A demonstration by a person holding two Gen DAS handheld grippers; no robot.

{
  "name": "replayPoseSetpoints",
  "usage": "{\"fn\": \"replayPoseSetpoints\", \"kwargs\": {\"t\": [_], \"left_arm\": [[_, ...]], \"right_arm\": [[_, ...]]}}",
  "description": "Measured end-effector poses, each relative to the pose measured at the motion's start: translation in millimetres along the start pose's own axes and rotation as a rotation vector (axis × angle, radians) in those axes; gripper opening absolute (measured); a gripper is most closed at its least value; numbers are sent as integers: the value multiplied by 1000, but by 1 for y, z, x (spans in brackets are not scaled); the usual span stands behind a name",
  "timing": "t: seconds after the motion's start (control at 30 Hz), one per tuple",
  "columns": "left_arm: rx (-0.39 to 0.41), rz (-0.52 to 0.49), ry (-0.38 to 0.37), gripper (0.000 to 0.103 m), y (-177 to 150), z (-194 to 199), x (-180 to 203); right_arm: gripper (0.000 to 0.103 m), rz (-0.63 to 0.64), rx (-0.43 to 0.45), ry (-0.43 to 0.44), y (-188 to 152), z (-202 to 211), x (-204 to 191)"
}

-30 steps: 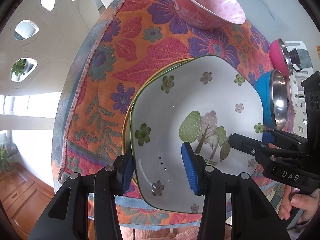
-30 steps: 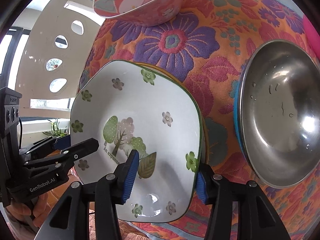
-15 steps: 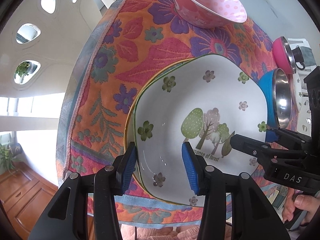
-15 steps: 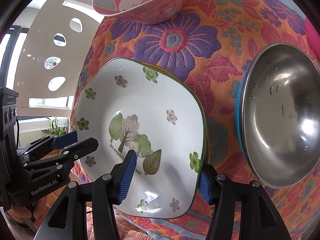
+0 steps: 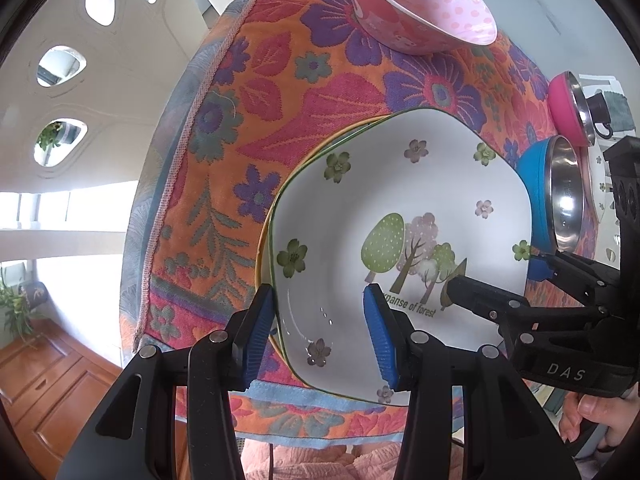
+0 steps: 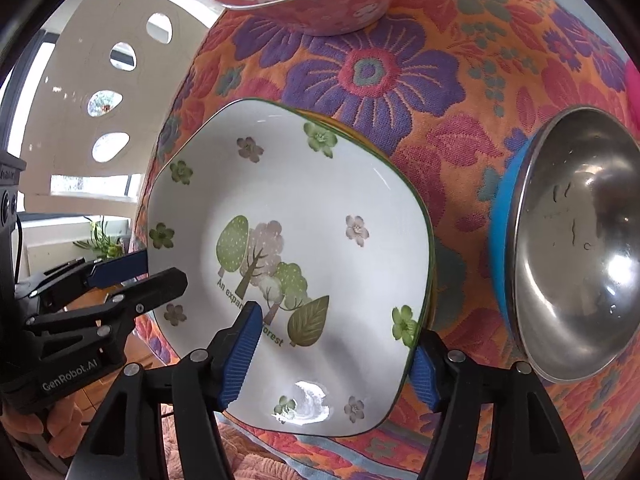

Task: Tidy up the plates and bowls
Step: 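Lower the forest plate onto the Sunflower plate with the left tool, then open both tools and release the forest plate on the stack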

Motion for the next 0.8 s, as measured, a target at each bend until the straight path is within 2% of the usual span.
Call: {"fn": "replayPoseSetpoints", "kwargs": {"t": [0.13,0.27,0.4,0.53,0.8], "left_arm": [[3,-5,26,44,0,3,1],[14,9,7,44,1,5,-3],[14,-17,30,44,-1,3,-1],[16,-22,17,44,-3,2,6],[23,0,13,44,-5,5,-1]], "right_arm": [[66,18,-20,-25,-3,-1,-1],[66,38,8,-73,-1,5,-2],[65,20,21,-54,1,15,1],[65,5,30,-68,-2,22,12],[65,-6,42,-12,-11,30,17]]}}
Point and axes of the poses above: each gripper's, at about its wrist camera, not at the fingertips, and z roughly against the way its jaws point, x to its right, y to its top, the point moved 8 cm from there along -z, roughly the way its jaws point, and after that the axes turned 11 degrees about -z, right-handed, at the moved point
